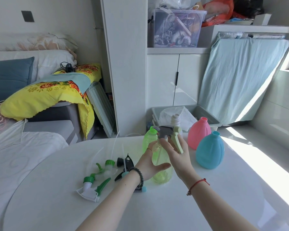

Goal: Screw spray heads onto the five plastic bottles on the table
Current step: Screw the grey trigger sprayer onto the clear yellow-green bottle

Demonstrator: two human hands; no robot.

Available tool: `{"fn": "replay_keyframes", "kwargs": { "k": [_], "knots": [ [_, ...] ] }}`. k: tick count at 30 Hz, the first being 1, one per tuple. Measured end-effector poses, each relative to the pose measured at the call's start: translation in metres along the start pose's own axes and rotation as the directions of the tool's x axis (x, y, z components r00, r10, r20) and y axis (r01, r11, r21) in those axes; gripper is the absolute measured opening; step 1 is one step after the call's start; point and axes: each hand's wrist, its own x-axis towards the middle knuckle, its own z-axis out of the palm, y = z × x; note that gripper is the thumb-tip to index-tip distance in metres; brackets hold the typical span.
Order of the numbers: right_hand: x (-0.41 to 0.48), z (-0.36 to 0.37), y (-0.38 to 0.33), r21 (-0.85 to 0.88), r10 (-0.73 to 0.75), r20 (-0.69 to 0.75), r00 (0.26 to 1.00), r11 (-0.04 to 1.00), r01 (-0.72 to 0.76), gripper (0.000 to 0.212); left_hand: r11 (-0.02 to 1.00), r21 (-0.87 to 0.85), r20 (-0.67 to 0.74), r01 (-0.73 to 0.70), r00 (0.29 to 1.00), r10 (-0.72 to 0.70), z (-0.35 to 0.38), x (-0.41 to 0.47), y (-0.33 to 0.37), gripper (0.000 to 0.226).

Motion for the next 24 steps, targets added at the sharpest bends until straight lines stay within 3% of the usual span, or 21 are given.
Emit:
{"fn": "replay_keyframes", "kwargs": {
  "k": [5, 8, 11, 14, 19, 21, 24],
  "knots": [
    [0.003, 0.007, 0.005, -0.048, 0.013, -0.12, 0.993, 0.999, -0.019, 0.033, 1.0, 0.009, -0.002, 0.019, 1.0, -0.019, 0.002, 0.003, -0.002, 0.078],
    [0.005, 0.011, 0.004, -0.117, -0.002, -0.141, 0.99, 0.993, -0.015, 0.028, 0.999, 0.04, -0.015, 0.012, 1.0, -0.011, 0.003, 0.005, -0.003, 0.081],
    [0.002, 0.01, 0.002, -0.184, -0.051, -0.103, 0.993, 0.982, 0.031, 0.023, 0.999, 0.036, -0.008, 0.0, 1.0, 0.001, 0.003, 0.003, -0.003, 0.075],
    [-0.002, 0.005, 0.001, -0.146, -0.057, -0.027, 0.998, 0.988, 0.053, 0.011, 1.0, 0.019, -0.018, -0.009, 1.0, 0.009, 0.001, 0.002, -0.002, 0.075],
    [0.005, 0.011, 0.001, -0.264, -0.044, -0.16, 0.986, 0.964, 0.0, 0.034, 0.998, 0.054, -0.012, 0.014, 1.0, -0.014, -0.001, 0.002, -0.003, 0.083],
    [0.006, 0.013, 0.004, -0.278, -0.025, -0.182, 0.983, 0.96, -0.027, 0.03, 0.997, 0.071, -0.025, 0.027, 0.999, -0.025, 0.0, 0.002, -0.005, 0.089],
    [0.002, 0.007, 0.007, -0.331, -0.073, -0.08, 0.994, 0.943, 0.043, 0.016, 0.999, 0.051, -0.026, 0.019, 1.0, -0.018, 0.001, 0.003, -0.007, 0.083]
  ]
}}
